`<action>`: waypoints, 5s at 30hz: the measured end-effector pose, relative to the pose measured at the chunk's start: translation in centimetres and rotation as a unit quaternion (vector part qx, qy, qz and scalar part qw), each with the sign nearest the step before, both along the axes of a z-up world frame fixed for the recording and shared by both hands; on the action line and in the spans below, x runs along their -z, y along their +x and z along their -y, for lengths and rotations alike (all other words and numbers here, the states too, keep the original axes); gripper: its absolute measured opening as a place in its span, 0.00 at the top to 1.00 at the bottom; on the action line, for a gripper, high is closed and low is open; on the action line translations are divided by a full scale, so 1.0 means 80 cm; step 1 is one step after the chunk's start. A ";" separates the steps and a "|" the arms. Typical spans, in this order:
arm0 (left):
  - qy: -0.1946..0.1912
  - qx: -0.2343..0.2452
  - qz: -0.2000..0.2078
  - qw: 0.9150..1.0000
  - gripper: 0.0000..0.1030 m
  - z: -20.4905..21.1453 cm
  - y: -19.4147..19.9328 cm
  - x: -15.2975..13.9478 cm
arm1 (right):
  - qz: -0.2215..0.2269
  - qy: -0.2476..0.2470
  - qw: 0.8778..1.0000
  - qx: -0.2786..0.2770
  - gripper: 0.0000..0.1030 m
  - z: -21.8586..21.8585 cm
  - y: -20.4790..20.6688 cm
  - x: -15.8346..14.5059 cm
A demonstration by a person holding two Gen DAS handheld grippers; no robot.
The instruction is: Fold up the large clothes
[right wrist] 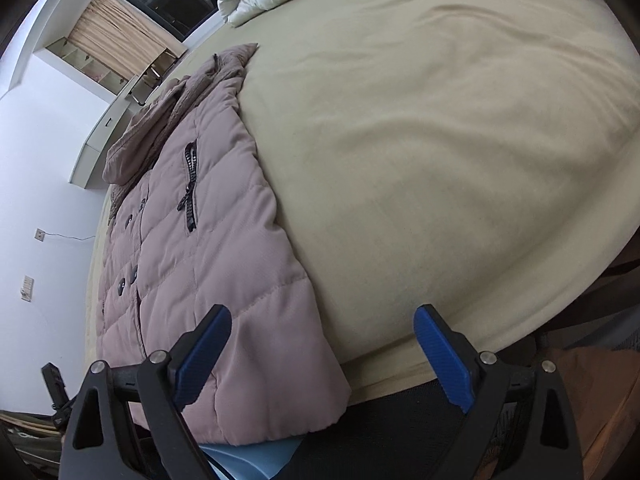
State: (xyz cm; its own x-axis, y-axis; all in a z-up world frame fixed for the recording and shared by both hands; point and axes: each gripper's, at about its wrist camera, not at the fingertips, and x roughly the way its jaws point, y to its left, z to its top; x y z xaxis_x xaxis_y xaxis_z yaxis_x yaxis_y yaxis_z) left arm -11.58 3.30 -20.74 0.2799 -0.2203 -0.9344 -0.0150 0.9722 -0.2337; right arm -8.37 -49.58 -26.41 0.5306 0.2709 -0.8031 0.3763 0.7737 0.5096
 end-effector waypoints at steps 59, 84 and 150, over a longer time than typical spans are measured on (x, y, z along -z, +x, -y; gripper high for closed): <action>-0.157 -0.016 0.165 0.973 0.97 -0.004 0.267 -0.271 | 0.222 0.058 0.971 -0.066 0.91 -0.034 0.197 -0.230; -0.069 -0.120 0.177 0.974 0.90 -0.035 0.677 -0.164 | 0.120 0.063 0.990 0.031 0.44 0.013 0.618 -0.111; 0.211 0.065 0.212 0.952 0.90 0.199 0.693 0.003 | 0.146 -0.194 0.959 -0.143 0.28 -0.184 0.620 -0.124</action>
